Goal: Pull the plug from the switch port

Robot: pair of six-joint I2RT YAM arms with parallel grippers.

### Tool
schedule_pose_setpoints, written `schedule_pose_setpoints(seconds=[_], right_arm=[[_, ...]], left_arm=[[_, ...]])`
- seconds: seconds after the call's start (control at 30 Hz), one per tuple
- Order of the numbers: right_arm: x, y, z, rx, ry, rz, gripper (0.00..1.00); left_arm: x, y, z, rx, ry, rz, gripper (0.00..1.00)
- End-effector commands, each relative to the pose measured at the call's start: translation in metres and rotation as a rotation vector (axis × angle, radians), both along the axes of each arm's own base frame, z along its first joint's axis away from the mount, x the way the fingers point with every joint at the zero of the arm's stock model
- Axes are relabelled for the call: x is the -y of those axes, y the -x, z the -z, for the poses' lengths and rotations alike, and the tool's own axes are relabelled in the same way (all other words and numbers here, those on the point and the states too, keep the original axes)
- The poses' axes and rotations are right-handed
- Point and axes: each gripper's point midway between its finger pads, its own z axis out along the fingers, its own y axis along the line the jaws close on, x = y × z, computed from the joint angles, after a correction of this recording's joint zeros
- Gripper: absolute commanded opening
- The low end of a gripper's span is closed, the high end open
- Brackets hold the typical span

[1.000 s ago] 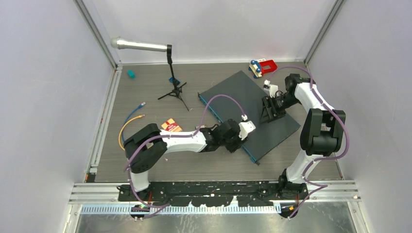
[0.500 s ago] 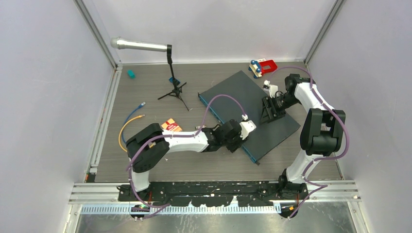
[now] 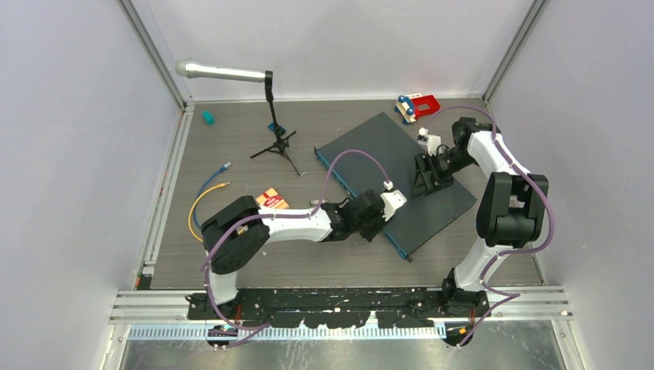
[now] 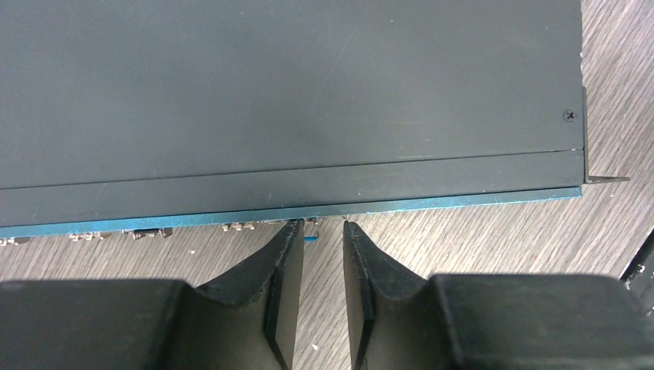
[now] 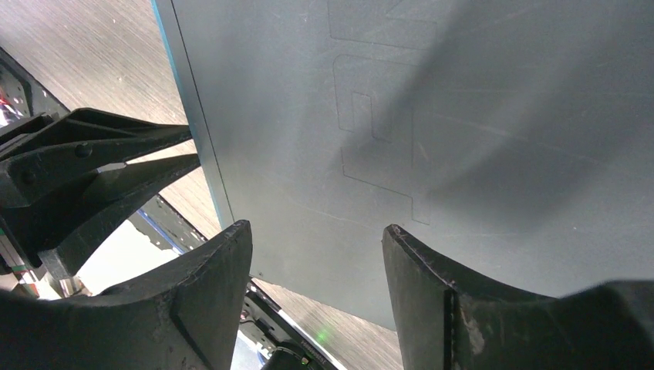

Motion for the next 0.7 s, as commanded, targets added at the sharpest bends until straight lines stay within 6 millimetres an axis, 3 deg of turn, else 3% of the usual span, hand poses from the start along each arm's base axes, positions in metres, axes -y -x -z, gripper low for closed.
schedule_pose_setpoints(seconds=[0.0,0.33,0.4,0.57,0.67], right_arm=[[-0.004,-0.007,-0.010,0.029,-0.016,-0.014,0.68],[-0.004,-0.007,-0.010,0.026,-0.016,-0.014,0.70],[-0.004,-0.007,-0.010,0.026,-0.017,-0.016,0.71],[-0.004,-0.007,-0.009,0.022,-0.016,-0.017,0.71],[-0.004,-0.007,-0.009,0.022,-0.017,-0.019,0.72]], left_arm=[[0.000,-0.026,-0.008,0.101,0.017,-0.073,0.27],[0.004,-0.029,0.006,0.107,0.017,-0.102,0.26],[0.004,-0.031,0.008,0.109,0.017,-0.112,0.22],[0.003,-0.033,0.016,0.113,0.011,-0.153,0.00],[0.004,-0.029,0.017,0.105,0.012,-0.152,0.00]])
